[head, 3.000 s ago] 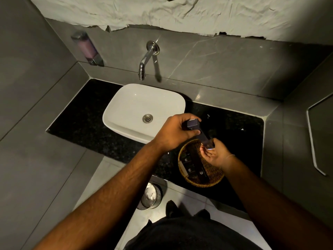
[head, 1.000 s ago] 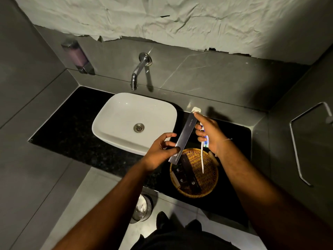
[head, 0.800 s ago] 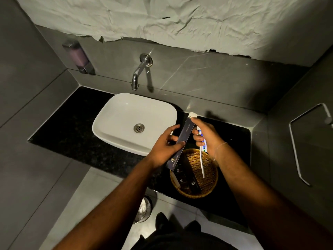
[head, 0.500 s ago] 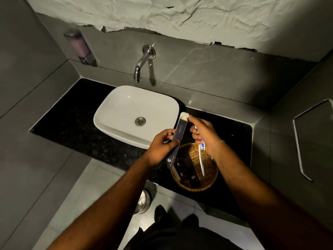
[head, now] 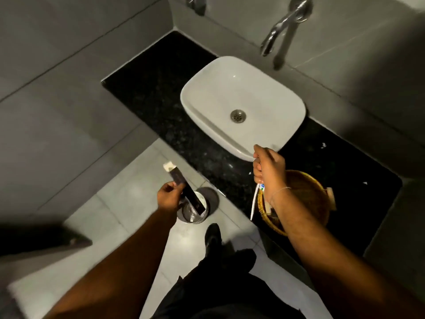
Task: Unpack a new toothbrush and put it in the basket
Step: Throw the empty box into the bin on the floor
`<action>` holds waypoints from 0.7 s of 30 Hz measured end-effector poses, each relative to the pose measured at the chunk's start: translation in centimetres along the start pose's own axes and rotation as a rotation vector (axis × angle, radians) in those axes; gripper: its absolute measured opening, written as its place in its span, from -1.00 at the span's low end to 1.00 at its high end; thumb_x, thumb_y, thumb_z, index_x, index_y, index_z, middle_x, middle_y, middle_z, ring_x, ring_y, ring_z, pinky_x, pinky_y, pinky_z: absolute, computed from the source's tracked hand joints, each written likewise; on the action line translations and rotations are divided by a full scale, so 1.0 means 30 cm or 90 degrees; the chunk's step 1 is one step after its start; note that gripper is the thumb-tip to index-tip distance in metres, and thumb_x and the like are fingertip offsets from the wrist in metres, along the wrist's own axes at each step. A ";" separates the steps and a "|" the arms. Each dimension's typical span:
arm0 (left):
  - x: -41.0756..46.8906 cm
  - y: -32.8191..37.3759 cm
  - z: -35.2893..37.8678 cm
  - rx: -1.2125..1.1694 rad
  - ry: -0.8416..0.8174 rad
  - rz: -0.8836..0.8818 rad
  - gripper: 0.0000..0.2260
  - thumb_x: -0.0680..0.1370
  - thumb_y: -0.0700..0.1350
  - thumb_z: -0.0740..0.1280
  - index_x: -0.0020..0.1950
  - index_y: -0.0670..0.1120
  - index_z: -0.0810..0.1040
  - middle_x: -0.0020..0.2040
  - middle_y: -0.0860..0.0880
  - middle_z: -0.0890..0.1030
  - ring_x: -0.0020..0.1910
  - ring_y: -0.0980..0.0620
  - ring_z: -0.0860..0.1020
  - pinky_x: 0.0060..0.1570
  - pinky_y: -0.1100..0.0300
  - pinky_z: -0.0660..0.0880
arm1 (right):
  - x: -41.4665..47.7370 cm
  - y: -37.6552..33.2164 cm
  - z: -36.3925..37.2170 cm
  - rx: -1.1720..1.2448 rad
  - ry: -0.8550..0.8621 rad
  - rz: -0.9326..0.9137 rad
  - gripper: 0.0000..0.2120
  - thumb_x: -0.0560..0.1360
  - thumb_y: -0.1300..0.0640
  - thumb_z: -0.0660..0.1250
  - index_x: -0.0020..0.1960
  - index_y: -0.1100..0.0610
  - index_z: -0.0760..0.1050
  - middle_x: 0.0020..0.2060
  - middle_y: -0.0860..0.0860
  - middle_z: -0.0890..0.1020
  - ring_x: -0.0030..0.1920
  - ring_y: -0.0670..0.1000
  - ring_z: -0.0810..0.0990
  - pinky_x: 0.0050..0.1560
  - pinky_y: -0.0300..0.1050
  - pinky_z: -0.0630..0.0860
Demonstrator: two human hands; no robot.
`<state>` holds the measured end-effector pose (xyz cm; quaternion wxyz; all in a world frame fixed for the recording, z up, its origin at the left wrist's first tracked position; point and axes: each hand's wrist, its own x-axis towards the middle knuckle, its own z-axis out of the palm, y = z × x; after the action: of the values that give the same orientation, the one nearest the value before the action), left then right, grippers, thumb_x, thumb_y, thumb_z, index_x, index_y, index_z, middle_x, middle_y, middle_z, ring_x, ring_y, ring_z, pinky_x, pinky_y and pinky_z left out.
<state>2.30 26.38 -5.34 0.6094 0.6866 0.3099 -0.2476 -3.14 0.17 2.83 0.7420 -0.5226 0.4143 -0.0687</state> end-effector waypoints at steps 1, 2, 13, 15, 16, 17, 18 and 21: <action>0.036 -0.043 -0.046 0.002 0.027 -0.012 -0.78 0.63 -0.25 0.46 -0.11 -0.02 0.50 0.07 -0.21 0.65 0.09 -0.18 0.66 0.01 0.03 0.52 | 0.003 0.033 0.033 -0.006 -0.011 -0.002 -0.74 0.56 0.01 0.43 -0.24 0.07 0.47 -0.52 -0.05 0.34 -0.57 -0.09 0.19 -0.54 -0.26 0.11; 0.061 -0.079 -0.079 0.004 0.046 -0.020 -0.78 0.62 -0.29 0.46 -0.09 -0.03 0.51 0.07 -0.20 0.66 0.07 -0.18 0.67 -0.03 0.08 0.53 | 0.003 0.060 0.056 -0.011 -0.016 -0.006 -0.73 0.57 0.02 0.42 -0.25 0.07 0.46 -0.53 -0.05 0.33 -0.58 -0.09 0.19 -0.54 -0.26 0.10; 0.420 -0.422 -0.100 0.063 0.085 -0.038 -0.58 0.56 -0.36 0.50 0.39 -0.30 0.51 0.29 -0.29 0.68 0.19 -0.20 0.63 0.19 0.07 0.51 | 0.098 0.305 0.087 -0.048 0.020 0.015 -0.62 0.55 -0.02 0.39 -0.41 0.00 0.44 -0.60 -0.10 0.36 -0.67 -0.13 0.25 -0.59 -0.35 0.18; 0.451 -0.448 -0.088 0.096 0.095 -0.059 -0.53 0.58 -0.25 0.53 0.46 -0.21 0.49 0.32 -0.22 0.64 0.33 -0.25 0.62 0.17 0.09 0.50 | 0.094 0.316 0.077 -0.053 0.034 0.018 -0.63 0.54 -0.03 0.38 -0.39 0.01 0.37 -0.60 -0.10 0.36 -0.67 -0.13 0.24 -0.59 -0.36 0.17; 0.456 -0.460 -0.084 0.120 0.101 -0.067 -0.48 0.59 -0.21 0.53 0.51 -0.18 0.47 0.36 -0.19 0.61 0.39 -0.26 0.59 0.19 0.07 0.51 | 0.091 0.320 0.074 -0.051 0.048 0.004 -0.63 0.54 -0.02 0.38 -0.38 0.01 0.35 -0.59 -0.09 0.35 -0.66 -0.12 0.23 -0.58 -0.35 0.16; 0.455 -0.465 -0.083 0.136 0.111 -0.080 -0.43 0.59 -0.19 0.53 0.56 -0.15 0.44 0.43 -0.19 0.57 0.44 -0.26 0.56 0.26 0.04 0.53 | 0.085 0.322 0.074 -0.052 0.059 -0.009 -0.62 0.56 -0.01 0.37 -0.38 0.00 0.35 -0.58 -0.09 0.35 -0.65 -0.11 0.21 -0.57 -0.33 0.14; 0.446 -0.463 -0.080 0.145 0.122 -0.093 -0.40 0.60 -0.19 0.53 0.60 -0.14 0.41 0.51 -0.20 0.52 0.47 -0.26 0.54 0.35 0.00 0.53 | 0.074 0.314 0.074 -0.051 0.067 -0.016 -0.61 0.57 0.00 0.36 -0.38 0.00 0.35 -0.57 -0.09 0.34 -0.63 -0.10 0.20 -0.56 -0.31 0.13; 0.395 -0.437 -0.064 0.132 0.140 -0.080 -0.49 0.63 -0.24 0.45 0.57 -0.16 0.45 0.48 -0.22 0.55 0.44 -0.28 0.56 0.42 -0.08 0.53 | 0.055 0.276 0.070 -0.034 0.076 -0.028 -0.59 0.61 0.02 0.33 -0.40 -0.01 0.35 -0.55 -0.09 0.32 -0.59 -0.07 0.18 -0.54 -0.27 0.11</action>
<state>0.83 30.60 -22.54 0.4807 0.7480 0.3902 -0.2391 -3.38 4.48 -4.71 0.7000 -0.5463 0.4478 -0.1051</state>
